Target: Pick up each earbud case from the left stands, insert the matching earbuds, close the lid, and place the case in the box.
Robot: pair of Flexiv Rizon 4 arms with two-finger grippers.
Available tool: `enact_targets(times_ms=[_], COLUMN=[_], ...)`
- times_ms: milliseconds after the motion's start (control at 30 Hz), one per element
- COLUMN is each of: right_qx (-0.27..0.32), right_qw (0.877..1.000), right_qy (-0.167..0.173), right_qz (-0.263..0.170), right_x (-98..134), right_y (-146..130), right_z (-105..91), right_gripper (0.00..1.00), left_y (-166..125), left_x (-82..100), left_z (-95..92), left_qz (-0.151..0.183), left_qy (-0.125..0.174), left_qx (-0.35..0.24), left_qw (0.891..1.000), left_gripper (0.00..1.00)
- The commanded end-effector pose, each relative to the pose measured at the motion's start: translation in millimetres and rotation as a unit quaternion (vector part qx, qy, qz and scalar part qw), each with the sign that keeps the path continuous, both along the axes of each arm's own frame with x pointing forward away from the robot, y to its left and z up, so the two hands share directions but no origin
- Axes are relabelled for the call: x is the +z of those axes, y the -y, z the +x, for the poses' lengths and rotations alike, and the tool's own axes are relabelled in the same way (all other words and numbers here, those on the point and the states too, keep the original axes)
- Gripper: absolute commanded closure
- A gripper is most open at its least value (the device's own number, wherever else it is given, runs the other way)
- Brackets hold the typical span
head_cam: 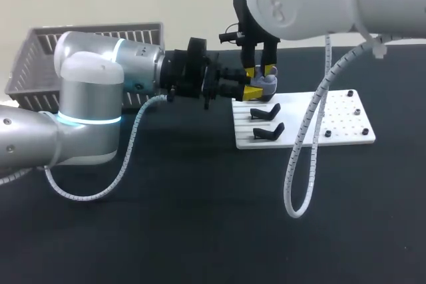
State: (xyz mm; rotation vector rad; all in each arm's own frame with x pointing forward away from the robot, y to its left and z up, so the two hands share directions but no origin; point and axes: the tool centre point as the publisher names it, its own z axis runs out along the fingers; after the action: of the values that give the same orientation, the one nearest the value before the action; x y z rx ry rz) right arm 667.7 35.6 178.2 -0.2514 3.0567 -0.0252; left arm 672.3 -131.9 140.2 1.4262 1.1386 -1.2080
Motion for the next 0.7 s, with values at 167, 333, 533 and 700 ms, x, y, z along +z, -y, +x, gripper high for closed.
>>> enact_targets(times_ms=[167, 333, 533, 700], right_qx=[0.002, -0.015, -0.095, -0.126], right_qw=[1.000, 0.999, 0.994, 0.991], right_qy=[0.009, 0.029, 0.045, 0.043], right_qz=[0.029, 0.044, 0.040, 0.012], right_x=[24.5, 41.2, 47.1, 42.7], right_y=[-1.8, 1.8, 23.3, 38.4], right_z=[-8.5, -0.5, 24.3, 43.6], right_gripper=[0.00, 0.00, 0.00, 0.00], left_y=[-0.3, -0.3, -0.3, -0.3], left_x=[-0.8, -0.8, -0.8, -0.8], left_z=[-0.8, -0.8, -0.8, -0.8], left_qz=[-0.001, -0.001, -0.001, -0.001], left_qy=[0.001, 0.001, 0.001, 0.001], left_qx=[0.002, 0.002, 0.002, 0.002], left_qw=[1.000, 1.000, 1.000, 1.000], left_gripper=[1.00, 1.00, 1.00, 1.00])
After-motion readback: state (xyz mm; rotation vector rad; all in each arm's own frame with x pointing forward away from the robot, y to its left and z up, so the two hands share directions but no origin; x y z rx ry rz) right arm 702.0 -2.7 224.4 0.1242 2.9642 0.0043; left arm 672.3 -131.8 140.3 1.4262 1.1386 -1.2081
